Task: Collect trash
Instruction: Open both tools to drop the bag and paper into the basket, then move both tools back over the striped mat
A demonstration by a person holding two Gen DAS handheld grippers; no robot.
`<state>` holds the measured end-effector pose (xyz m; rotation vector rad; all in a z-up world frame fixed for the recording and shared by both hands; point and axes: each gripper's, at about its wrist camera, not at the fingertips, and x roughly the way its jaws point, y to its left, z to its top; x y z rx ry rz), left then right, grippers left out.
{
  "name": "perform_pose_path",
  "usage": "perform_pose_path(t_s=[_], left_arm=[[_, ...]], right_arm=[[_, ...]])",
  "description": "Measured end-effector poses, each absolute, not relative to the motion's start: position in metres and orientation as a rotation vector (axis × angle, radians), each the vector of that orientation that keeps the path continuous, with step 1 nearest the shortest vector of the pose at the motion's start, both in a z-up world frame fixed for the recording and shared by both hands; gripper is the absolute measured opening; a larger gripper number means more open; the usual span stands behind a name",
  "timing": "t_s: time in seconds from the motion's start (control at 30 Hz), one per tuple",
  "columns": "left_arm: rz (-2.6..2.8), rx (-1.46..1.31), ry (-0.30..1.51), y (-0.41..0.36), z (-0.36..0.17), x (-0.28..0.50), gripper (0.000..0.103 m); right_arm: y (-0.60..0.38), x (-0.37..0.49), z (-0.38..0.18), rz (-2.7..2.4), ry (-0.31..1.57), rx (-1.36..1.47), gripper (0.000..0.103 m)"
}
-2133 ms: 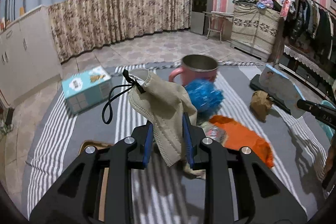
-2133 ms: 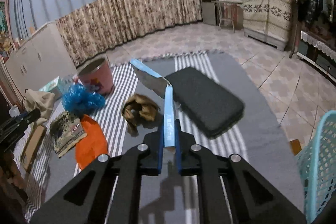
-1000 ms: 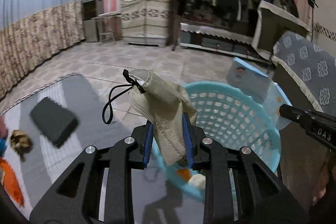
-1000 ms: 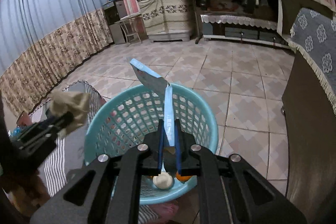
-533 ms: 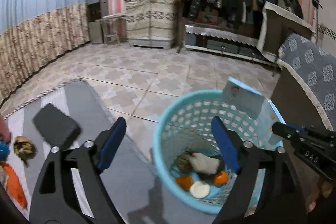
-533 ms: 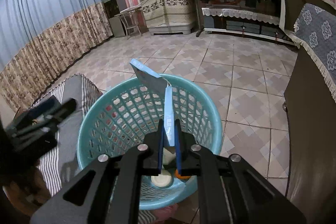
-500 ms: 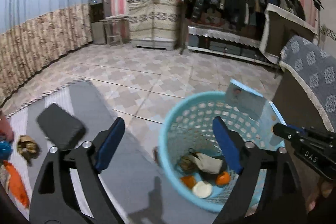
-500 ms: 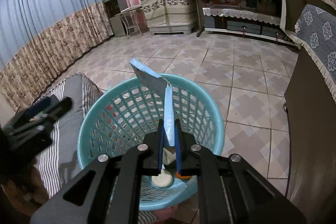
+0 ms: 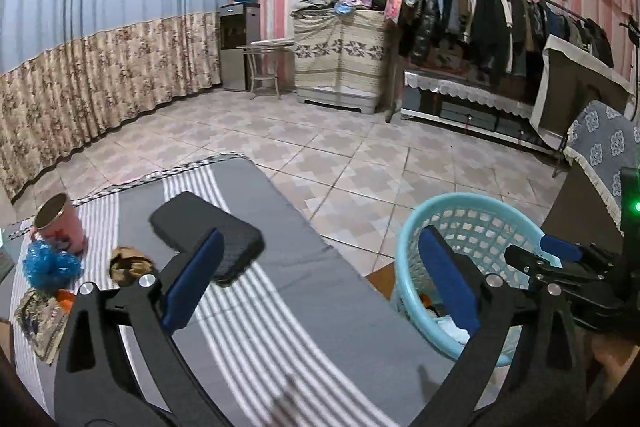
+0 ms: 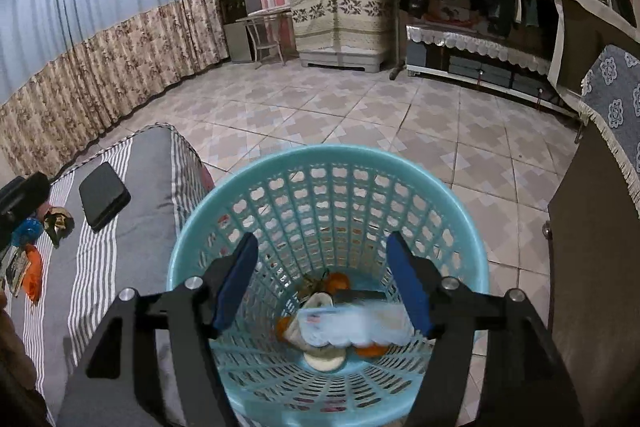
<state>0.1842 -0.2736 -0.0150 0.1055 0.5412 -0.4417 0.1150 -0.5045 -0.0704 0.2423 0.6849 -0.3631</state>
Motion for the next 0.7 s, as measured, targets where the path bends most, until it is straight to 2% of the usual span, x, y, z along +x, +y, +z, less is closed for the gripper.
perform_pose_path(t_s=[0.2,0.7], left_arm=[[-0.388,0.093,0.531,-0.246,-0.011,0.182,0.097],[-0.275,0.057,0.539,-0.171,-0.013,0.169,0.097]], right_arm=[[-0.505,0.111,-0.067,-0.427,0.666,0.219,0.089],[-0.481,0.106,-0.053,-0.420,0.572,0.191,0.090]])
